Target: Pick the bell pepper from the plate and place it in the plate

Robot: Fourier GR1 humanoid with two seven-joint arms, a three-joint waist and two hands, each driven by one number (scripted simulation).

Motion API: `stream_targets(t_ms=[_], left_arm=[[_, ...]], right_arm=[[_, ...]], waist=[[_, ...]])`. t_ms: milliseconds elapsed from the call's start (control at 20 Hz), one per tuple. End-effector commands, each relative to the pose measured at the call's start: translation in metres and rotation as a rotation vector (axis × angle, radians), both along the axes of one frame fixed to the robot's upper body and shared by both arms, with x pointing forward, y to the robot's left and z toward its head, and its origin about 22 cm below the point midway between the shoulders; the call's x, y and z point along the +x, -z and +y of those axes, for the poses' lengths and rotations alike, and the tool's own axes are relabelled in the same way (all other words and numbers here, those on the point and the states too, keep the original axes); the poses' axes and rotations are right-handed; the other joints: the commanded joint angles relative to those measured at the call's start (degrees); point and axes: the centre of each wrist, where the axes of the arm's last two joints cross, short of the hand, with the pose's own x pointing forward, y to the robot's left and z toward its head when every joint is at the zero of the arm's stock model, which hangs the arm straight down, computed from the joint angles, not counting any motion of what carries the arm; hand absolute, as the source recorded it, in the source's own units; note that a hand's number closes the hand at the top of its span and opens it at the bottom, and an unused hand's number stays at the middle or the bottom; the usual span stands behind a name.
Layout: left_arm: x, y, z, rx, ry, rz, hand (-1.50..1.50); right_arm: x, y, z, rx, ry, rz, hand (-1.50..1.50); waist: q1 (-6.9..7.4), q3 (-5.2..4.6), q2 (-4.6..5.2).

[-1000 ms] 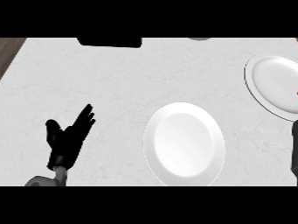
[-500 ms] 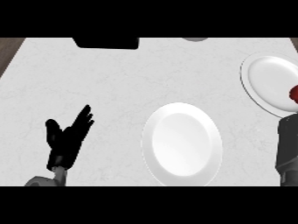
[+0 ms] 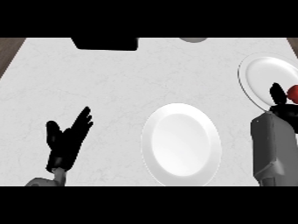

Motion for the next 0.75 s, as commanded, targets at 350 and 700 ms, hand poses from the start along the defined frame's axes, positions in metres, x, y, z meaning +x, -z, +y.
stream_targets(t_ms=[350, 700], left_arm=[[0.017, -0.017, 0.000, -0.006, 0.019, -0.012, 0.00], [0.016, -0.008, -0.005, 0.003, 0.015, -0.004, 0.00]], right_arm=[[0.003, 0.028, 0.036, 0.071, -0.097, 0.030, -1.50], [0.012, 0.026, 0.043, 0.107, -0.093, 0.040, -1.50]], waist=[[0.35, -0.06, -0.09], [1.03, -0.11, 0.12]])
